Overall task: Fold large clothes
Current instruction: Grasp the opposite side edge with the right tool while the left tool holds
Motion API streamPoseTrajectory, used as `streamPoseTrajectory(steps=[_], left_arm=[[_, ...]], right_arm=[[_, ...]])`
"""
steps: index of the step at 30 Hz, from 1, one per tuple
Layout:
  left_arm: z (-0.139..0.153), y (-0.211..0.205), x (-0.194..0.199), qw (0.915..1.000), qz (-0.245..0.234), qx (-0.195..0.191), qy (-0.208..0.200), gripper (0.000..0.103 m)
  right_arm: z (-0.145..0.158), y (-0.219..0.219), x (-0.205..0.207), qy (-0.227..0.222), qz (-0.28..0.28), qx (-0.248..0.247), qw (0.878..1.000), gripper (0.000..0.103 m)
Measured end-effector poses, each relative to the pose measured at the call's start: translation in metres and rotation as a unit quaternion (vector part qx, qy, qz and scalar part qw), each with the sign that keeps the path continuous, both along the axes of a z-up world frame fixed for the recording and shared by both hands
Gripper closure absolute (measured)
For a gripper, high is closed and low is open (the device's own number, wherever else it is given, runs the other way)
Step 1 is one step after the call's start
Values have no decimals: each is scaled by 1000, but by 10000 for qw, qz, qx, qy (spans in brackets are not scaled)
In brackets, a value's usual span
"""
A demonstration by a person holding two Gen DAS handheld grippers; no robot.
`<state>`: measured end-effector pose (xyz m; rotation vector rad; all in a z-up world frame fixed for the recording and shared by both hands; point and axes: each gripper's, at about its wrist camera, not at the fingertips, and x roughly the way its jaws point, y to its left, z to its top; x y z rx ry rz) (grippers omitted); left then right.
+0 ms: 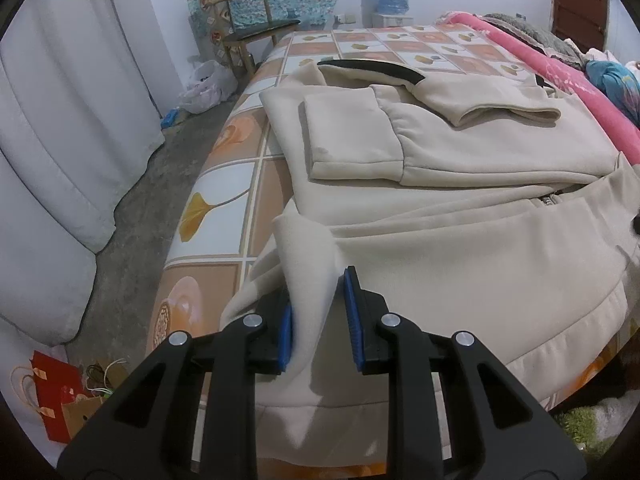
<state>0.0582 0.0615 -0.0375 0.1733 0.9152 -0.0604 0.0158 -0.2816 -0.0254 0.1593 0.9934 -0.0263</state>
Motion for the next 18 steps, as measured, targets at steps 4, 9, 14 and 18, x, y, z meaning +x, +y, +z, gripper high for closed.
streamPoseTrajectory(steps=[4, 9, 14, 18], left_arm=[[0, -1, 1, 10000, 2, 27, 15, 81], [-1, -1, 1, 10000, 26, 4, 21, 81], [-2, -1, 1, 10000, 59, -23, 18, 81], [-2, -1, 1, 10000, 55, -36, 21, 81]], right_arm=[[14, -35, -12, -258, -468, 210, 9984, 16], [21, -43, -1, -407, -551, 33, 9977, 21], [25, -46, 16, -539, -522, -106, 9971, 28], [16, -59, 33, -458, -617, 92, 9970, 44]])
